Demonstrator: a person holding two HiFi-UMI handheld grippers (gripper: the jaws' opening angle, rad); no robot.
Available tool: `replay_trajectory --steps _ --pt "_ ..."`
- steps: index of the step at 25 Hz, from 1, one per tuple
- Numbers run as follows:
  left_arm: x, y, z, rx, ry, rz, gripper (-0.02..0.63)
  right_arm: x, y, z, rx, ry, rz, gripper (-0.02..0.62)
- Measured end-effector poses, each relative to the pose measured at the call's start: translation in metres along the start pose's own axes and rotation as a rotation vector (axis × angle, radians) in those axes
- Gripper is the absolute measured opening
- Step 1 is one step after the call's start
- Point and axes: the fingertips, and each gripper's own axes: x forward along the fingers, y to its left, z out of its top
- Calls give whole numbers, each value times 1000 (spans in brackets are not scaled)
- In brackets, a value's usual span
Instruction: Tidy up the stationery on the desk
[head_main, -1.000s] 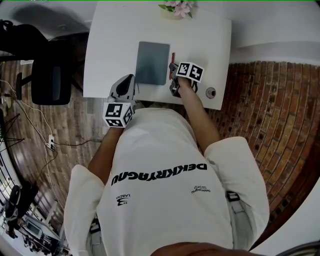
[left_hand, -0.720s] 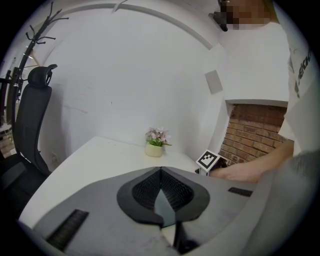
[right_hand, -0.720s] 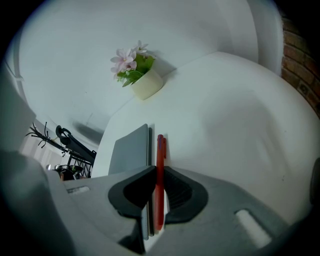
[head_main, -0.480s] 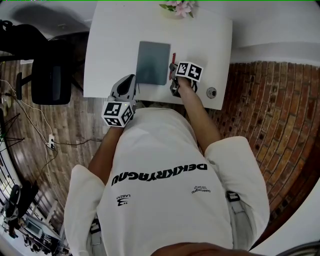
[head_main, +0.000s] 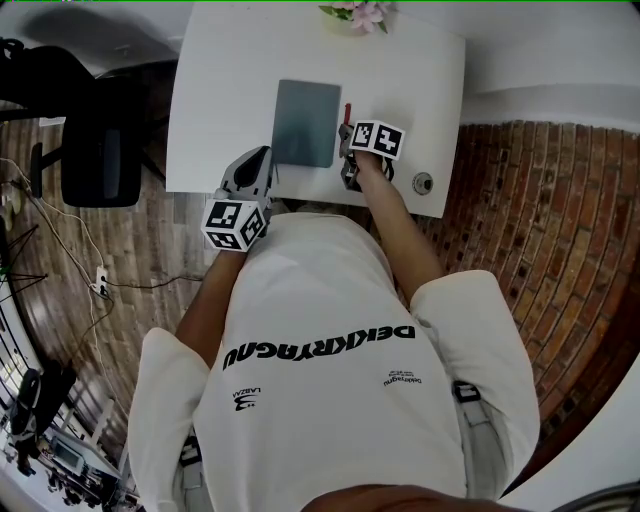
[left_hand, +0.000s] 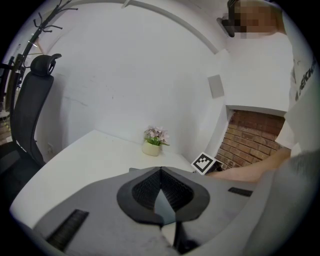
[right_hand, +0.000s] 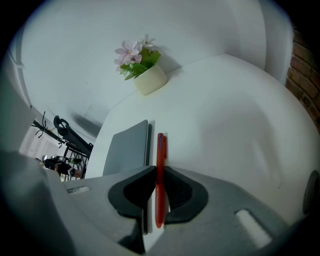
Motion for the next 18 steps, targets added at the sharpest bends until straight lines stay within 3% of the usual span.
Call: replay_trajectory --steps 18 --pt "-4 -5 -2 9 1 -9 -3 -13 -3 7 43 -63 49 80"
